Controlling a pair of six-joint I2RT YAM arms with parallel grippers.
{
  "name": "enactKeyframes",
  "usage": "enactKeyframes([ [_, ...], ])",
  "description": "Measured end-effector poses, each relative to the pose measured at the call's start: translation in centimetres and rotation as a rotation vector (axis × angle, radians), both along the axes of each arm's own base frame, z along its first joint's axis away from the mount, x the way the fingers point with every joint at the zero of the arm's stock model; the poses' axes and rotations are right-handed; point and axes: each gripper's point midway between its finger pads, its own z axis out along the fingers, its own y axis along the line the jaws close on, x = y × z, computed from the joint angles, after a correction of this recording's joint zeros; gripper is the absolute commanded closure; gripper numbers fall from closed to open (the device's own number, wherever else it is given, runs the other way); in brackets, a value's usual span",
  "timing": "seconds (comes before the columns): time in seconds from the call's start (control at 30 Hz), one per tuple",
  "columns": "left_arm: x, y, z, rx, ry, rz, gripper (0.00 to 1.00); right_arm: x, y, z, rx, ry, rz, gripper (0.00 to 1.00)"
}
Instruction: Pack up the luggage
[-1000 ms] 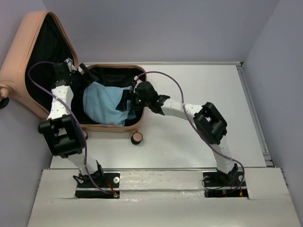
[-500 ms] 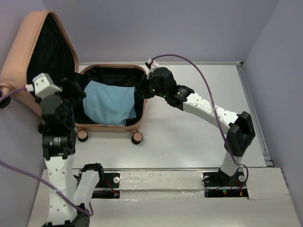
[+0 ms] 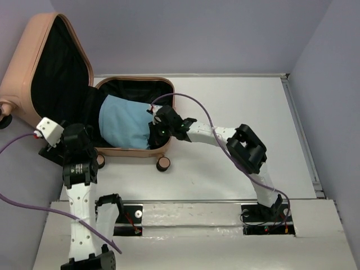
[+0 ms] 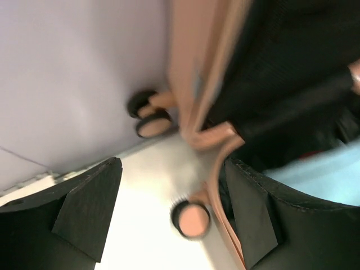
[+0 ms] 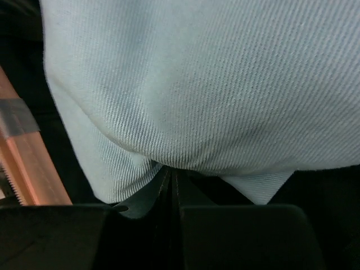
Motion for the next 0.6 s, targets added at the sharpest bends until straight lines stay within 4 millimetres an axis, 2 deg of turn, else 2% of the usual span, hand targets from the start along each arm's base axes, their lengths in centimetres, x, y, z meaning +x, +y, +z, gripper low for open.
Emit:
enactKeyframes([
  [0.07, -0.1, 1.5, 0.2, 0.016, 0.007, 0.074, 0.17, 0.3, -0.2, 0.1, 0.006, -0.004, -0.005, 0.93],
  [0.17, 0.0, 3.8, 1.0, 0.026, 0.032, 0.182, 0.19, 0.1, -0.8, 2.5, 0.037, -0.038, -0.002, 0.85],
  [0.23, 0.7, 4.6, 1.8, 0.042, 0.044, 0.207, 0.22, -0.1, -1.2, 4.7, 0.066, -0.061, 0.005, 0.68],
  [0.27, 1.1, 4.8, 1.9, 0.048, 0.055, 0.207, 0.23, -0.1, -1.3, 5.7, 0.080, -0.073, 0.008, 0.53],
  [0.33, 1.8, 5.1, 2.6, 0.059, 0.058, 0.201, 0.29, -0.6, -1.7, 9.4, 0.139, -0.110, 0.021, 0.44],
  [0.37, 2.2, 5.2, 3.1, 0.068, 0.060, 0.199, 0.36, -0.7, -1.9, 10.6, 0.161, -0.126, 0.025, 0.40],
  [0.4, 2.6, 5.4, 3.5, 0.078, 0.065, 0.196, 0.38, -0.9, -2.1, 11.9, 0.183, -0.140, 0.031, 0.33],
  [0.43, 3.2, 5.6, 3.9, 0.086, 0.063, 0.191, 0.43, -1.0, -2.2, 12.6, 0.196, -0.150, 0.036, 0.32],
  [0.47, 3.6, 5.7, 4.0, 0.090, 0.060, 0.187, 0.53, -1.3, -2.3, 13.6, 0.214, -0.159, 0.043, 0.32],
  [0.53, 4.3, 5.7, 4.2, 0.097, 0.056, 0.176, 0.54, -1.7, -2.4, 14.5, 0.232, -0.167, 0.059, 0.32],
  [0.6, 4.8, 5.7, 4.2, 0.100, 0.055, 0.162, 0.48, -2.1, -2.7, 14.6, 0.235, -0.167, 0.069, 0.32],
])
